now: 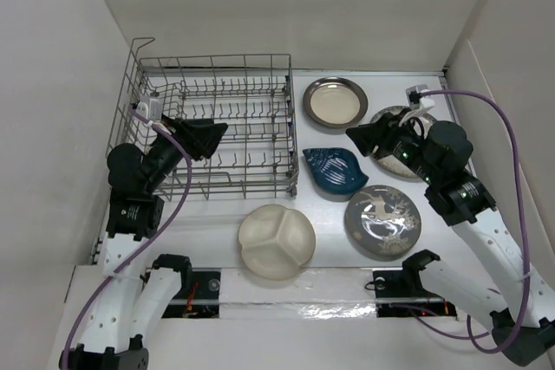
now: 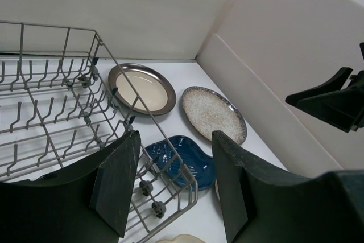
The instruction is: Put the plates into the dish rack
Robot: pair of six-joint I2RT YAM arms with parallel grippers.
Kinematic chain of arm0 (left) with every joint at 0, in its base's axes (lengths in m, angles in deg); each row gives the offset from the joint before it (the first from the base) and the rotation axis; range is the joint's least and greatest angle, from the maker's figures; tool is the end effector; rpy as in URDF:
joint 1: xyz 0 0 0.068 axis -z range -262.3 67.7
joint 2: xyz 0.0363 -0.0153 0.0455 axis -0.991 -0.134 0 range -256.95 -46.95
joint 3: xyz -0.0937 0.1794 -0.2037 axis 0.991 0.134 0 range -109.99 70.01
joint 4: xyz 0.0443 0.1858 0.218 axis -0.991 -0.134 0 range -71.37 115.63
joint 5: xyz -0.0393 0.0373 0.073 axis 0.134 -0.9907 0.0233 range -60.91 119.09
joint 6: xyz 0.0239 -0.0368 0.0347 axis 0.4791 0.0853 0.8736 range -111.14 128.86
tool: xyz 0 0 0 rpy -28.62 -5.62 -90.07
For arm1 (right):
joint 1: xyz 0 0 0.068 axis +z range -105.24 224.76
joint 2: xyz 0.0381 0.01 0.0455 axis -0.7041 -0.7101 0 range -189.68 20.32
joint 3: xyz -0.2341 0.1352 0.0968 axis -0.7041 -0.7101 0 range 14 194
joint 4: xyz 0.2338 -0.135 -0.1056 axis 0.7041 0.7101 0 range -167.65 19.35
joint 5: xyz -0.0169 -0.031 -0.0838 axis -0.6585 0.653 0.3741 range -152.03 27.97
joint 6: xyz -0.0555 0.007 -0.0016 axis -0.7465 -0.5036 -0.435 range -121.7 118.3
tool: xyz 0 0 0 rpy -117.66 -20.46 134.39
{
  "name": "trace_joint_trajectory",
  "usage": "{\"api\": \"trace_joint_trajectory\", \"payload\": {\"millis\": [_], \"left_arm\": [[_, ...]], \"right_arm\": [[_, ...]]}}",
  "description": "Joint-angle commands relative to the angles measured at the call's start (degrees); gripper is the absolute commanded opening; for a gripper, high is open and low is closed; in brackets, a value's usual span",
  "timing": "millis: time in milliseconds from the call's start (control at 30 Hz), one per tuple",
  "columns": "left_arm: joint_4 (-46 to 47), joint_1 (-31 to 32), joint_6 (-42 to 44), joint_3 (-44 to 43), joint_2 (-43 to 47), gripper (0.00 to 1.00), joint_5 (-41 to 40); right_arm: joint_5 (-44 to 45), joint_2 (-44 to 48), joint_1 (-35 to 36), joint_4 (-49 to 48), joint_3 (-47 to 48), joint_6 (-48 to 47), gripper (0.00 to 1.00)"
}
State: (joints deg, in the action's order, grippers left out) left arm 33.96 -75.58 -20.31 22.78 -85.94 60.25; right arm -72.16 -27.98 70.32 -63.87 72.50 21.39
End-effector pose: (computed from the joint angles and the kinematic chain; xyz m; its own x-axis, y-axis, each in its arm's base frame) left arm 0.1660 -0.0398 0.4183 -0.0414 -0.4151 -0.9088 0.6555 0.6752 -0.3383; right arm 0.1835 0.0952 0.4223 -0.2805 0.2939 -0.9137 -0.5143 0.7578 0.4016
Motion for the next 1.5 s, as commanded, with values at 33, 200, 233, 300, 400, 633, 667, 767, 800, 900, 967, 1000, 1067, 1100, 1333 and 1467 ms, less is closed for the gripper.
{"api": "trace_joint_trajectory", "payload": {"millis": [33,200,233,300,400,633,667,767,800,900,967,1000,1067,1100,1333,1467], "left_arm": [[0.8,0.9,2.1,-0.6,0.2,0.49,-0.5],[3.1,1.5,1.7,1.5,0.3,0.38,0.0],[3.0,2.0,1.7,1.6,0.3,0.35,-0.3],[2.0,2.5,2.7,1.5,0.5,0.18,-1.0],[-0.1,3.7,5.1,1.3,0.9,0.00,-3.0],[-1.3,5.0,7.4,2.2,2.0,0.00,-5.1],[-1.2,5.0,7.4,2.2,2.0,0.00,-4.9],[-1.1,5.0,7.3,2.3,1.8,0.08,-4.7],[-1.1,5.0,7.3,2.5,1.7,0.14,-4.7],[-1.2,5.0,7.4,2.7,1.6,0.25,-4.8],[-1.2,5.0,7.5,2.7,1.6,0.27,-5.1],[-1.3,5.0,7.5,2.7,1.6,0.28,-5.2],[-1.3,5.0,7.5,2.7,1.4,0.28,-5.3],[-1.2,5.0,7.5,2.8,1.2,0.29,-5.3],[-1.1,5.0,7.5,3.0,1.1,0.34,-5.7],[-1.5,5.0,7.5,2.9,1.3,0.35,-6.5]], "right_arm": [[-2.3,2.0,3.3,2.8,-2.0,-0.9,0.31],[10.9,2.9,4.0,5.9,-2.4,0.4,0.00],[12.5,2.8,3.4,5.8,-2.5,0.9,0.00],[12.2,1.4,2.0,5.4,-2.7,1.9,0.00],[8.1,-1.9,1.3,6.6,-2.4,2.5,0.00],[-2.1,-3.9,6.7,11.4,-7.2,1.0,0.00],[-2.9,-4.0,7.6,11.5,-7.8,1.6,0.00],[-3.7,-4.8,9.5,12.1,-10.8,3.4,0.09],[-5.1,-5.1,10.2,11.8,-12.0,3.8,0.17],[-8.2,-6.8,12.1,8.8,-16.9,6.1,0.55],[-8.8,-8.0,13.7,5.4,-19.4,8.5,0.69],[-8.0,-9.4,15.5,4.2,-21.1,9.2,0.69],[-6.5,-10.9,17.0,1.3,-22.5,10.7,0.70],[-5.4,-12.5,17.5,-0.6,-23.8,11.5,0.70],[-7.5,-20.9,20.5,-9.8,-27.7,14.4,0.70],[-5.9,-25.9,22.8,-11.7,-26.9,14.9,0.67]]}}
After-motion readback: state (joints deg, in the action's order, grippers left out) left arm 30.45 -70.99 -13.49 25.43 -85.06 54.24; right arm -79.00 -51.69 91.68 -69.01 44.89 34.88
